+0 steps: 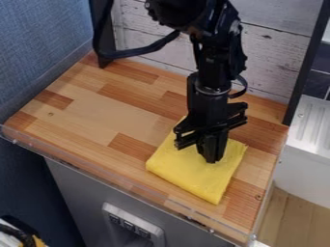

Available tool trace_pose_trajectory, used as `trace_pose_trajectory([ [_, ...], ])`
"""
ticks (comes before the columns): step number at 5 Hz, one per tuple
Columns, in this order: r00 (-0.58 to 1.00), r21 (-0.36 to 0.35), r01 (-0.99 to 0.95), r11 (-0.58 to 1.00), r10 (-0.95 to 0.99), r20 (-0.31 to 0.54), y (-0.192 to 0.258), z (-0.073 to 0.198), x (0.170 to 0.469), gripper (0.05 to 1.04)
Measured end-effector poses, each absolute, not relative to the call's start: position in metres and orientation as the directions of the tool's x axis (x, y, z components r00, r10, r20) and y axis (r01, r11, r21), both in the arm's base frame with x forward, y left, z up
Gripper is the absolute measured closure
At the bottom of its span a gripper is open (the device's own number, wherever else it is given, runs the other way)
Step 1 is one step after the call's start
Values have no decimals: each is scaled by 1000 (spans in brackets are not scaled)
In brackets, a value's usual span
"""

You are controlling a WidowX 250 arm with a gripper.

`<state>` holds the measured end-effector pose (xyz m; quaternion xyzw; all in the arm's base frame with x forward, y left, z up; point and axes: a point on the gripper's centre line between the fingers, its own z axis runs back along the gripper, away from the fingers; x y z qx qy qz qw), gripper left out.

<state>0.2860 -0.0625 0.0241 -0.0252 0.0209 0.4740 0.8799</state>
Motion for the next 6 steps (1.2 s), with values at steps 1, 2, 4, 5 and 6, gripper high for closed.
trace_pose_trajectory([
  [1,544,-26,-839,543,837,-58,-61,17,281,1020],
  [2,550,-41,-835,548,834,-46,-60,15,281,1020],
  [4,724,-71,-689,721,690,-16,-64,18,283,1020],
  [5,824,-85,-563,822,566,11,-65,24,285,1020],
  [6,899,-83,-432,898,436,43,-68,29,291,1020],
])
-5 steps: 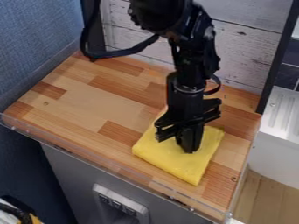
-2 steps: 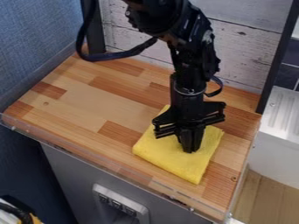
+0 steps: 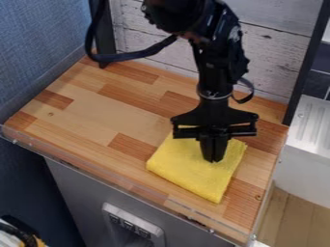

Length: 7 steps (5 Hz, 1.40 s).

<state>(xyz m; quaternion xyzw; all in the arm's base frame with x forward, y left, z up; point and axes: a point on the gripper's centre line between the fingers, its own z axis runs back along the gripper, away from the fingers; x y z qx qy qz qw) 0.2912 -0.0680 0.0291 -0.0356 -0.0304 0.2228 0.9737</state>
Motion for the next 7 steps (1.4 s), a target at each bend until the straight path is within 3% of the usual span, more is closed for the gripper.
trace_pose_trajectory([
  [2,913,-5,-405,914,404,50,-60,23,296,1020],
  [6,731,70,-680,730,682,0,-54,17,290,997],
  [7,734,83,-674,734,678,-36,-57,24,291,847],
])
